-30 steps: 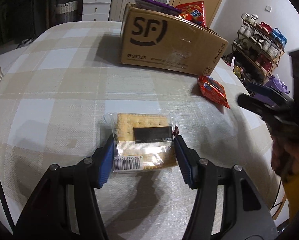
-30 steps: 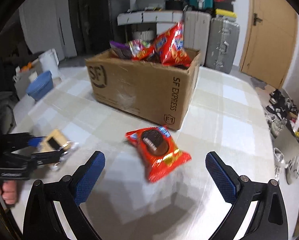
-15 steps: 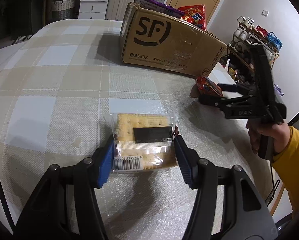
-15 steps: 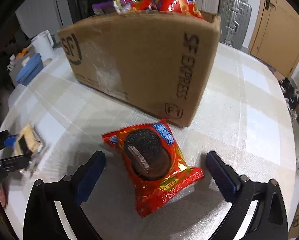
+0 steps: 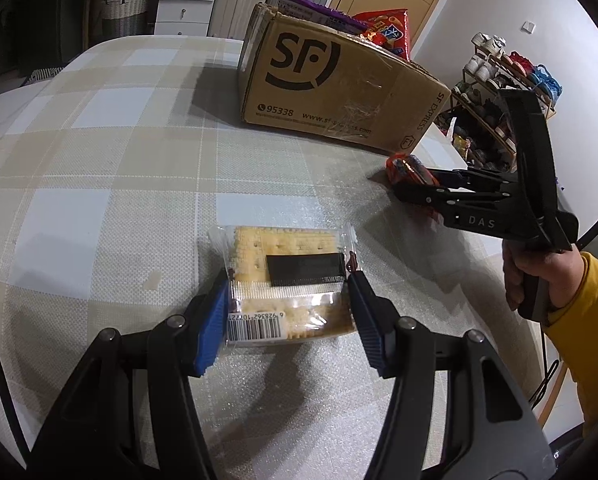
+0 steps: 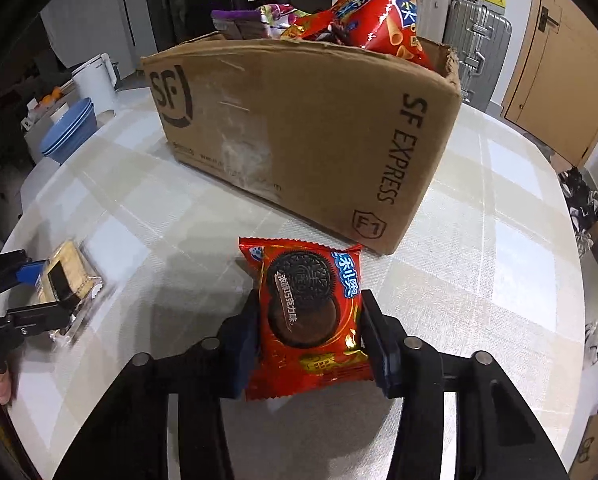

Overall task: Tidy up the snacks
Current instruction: 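Grasp the cracker pack with the left gripper while the right grasps the red Oreo packet, then carry the cracker pack and red Oreo packet over the SF box and lower them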

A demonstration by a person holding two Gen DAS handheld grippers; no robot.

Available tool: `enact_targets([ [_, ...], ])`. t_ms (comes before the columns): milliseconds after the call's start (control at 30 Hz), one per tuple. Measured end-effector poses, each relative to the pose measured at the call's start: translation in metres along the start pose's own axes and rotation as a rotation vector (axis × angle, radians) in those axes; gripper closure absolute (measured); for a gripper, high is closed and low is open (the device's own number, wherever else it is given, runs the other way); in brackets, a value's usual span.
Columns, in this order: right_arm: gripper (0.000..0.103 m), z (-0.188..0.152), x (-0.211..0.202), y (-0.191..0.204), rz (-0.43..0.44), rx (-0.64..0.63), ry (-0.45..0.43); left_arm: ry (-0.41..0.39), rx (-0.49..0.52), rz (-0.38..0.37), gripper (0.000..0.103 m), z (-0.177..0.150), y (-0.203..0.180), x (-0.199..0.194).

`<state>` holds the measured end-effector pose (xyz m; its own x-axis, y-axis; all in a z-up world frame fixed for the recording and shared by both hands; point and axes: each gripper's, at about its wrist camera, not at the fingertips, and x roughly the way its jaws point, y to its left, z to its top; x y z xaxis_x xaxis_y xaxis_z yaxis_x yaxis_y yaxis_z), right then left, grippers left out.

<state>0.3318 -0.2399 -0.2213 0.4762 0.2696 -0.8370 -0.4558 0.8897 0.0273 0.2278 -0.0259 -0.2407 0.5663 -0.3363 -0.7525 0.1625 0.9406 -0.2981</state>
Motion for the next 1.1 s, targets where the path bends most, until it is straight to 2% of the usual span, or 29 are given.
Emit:
enact_targets([
  [167,0.057,-0.007,-0.004,0.009,0.016,0.000,-0.011,-0.001,0.004,0.002,0.049,-0.001,0.000,-0.001],
  [433,0.057,-0.022,-0.034,0.010,0.094,0.152,-0.074,0.001,-0.001,0.001,0.049,-0.002,0.001,-0.002],
  [567,0.057,-0.030,-0.065,0.018,0.159,0.220,-0.145,0.003,-0.008,0.001,0.049,-0.003,0.001,-0.006],
  [767,0.057,-0.041,-0.120,0.038,0.224,0.268,-0.263,-0.035,-0.010,-0.005,0.049,-0.004,-0.005,-0.033],
  [1100,0.057,-0.072,-0.209,0.067,0.230,0.312,-0.480,-0.135,0.019,-0.018,0.049,-0.001,-0.026,-0.103],
])
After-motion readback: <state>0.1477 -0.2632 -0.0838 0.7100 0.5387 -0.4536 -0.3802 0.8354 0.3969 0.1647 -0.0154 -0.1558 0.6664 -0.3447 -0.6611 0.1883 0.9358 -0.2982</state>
